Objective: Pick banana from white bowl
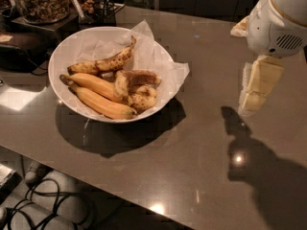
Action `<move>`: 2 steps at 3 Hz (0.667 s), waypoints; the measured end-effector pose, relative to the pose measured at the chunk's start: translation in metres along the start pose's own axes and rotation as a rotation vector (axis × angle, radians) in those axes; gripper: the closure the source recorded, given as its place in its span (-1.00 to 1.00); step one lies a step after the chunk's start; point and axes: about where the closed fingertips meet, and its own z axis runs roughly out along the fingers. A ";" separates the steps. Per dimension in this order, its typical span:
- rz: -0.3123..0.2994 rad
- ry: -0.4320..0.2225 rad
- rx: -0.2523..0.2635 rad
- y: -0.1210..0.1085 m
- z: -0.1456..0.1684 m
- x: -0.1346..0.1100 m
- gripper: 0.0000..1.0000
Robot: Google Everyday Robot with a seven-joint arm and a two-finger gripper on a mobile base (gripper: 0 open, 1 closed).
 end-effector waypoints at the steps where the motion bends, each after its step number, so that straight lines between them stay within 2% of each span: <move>1: -0.043 -0.017 0.002 -0.016 0.009 -0.019 -1.00; 2: -0.092 -0.011 0.017 -0.021 0.012 -0.038 -1.00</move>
Offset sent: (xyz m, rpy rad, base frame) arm 0.0364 0.0572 0.0016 -0.0519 -0.0455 0.1399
